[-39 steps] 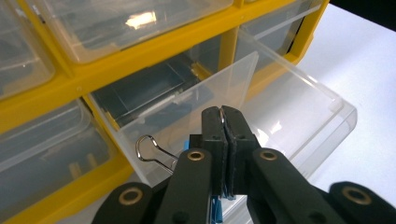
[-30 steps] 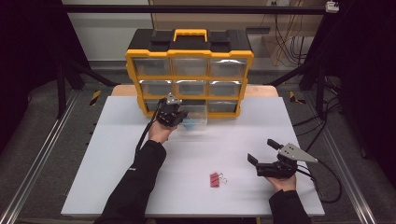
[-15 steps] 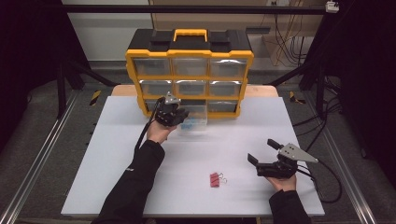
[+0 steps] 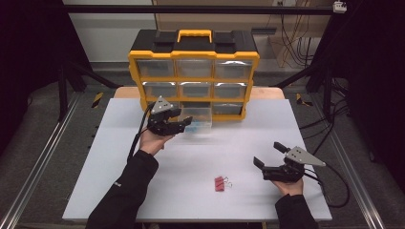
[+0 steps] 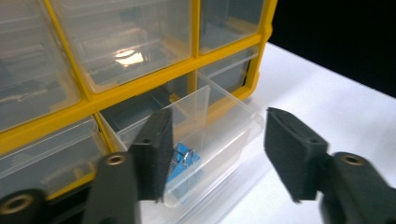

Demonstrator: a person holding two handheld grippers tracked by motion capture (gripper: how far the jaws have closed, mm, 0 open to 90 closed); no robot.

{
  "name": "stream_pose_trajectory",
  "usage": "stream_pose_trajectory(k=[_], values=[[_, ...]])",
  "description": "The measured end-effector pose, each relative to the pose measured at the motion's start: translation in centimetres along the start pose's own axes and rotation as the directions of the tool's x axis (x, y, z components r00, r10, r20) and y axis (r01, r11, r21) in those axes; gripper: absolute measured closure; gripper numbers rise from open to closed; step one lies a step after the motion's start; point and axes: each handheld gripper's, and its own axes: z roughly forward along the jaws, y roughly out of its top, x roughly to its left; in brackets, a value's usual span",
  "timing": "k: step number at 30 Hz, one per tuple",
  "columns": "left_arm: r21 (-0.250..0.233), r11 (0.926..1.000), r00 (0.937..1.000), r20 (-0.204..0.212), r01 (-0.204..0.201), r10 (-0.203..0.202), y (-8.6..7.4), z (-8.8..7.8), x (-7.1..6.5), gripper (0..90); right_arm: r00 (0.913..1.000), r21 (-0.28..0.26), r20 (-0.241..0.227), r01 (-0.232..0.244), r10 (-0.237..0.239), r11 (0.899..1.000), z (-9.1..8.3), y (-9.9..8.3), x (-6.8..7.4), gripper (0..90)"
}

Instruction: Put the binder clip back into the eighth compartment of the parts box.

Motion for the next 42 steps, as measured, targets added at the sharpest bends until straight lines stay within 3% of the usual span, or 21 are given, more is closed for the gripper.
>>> stream_pose_trajectory(k=[8, 11, 17, 24, 33, 42], values=[[-0.014, 0.9998, 0.9993, 0.034, 0.015, -0.014, -1.3, -2.1, -0.5, 21.1, 1.0000, 0.001, 0.001, 0.000, 0.000, 1.000, 0.0, 0.0, 0.0, 0.3], [-0.022, 0.9997, 0.9983, 0.058, 0.008, -0.006, -1.9, -2.7, -0.9, 18.3, 1.0000, 0.000, 0.001, -0.001, 0.001, 1.000, 0.0, 0.0, 0.0, 0.3], [-0.036, 0.9988, 0.9976, 0.059, -0.033, 0.035, -2.9, -3.7, -1.8, 10.5, 1.0000, 0.002, -0.001, -0.006, 0.006, 1.000, 0.0, 0.0, 0.0, 0.3], [-0.072, 0.9964, 0.9955, 0.080, -0.045, 0.050, -4.1, -4.4, -2.9, 8.1, 1.0000, 0.001, 0.001, -0.004, 0.004, 1.000, 0.0, 0.0, 0.0, 0.4], [-0.060, 0.9958, 0.9913, 0.108, -0.070, 0.076, -5.4, -4.4, -4.3, 6.3, 1.0000, 0.002, 0.001, -0.004, 0.004, 1.000, 0.0, 0.0, 0.0, 0.3], [-0.008, 0.9940, 0.9837, 0.143, -0.109, 0.109, -6.6, -3.1, -6.3, 5.7, 1.0000, -0.002, 0.001, -0.005, 0.005, 1.000, 0.0, 0.0, 0.0, 0.3]])
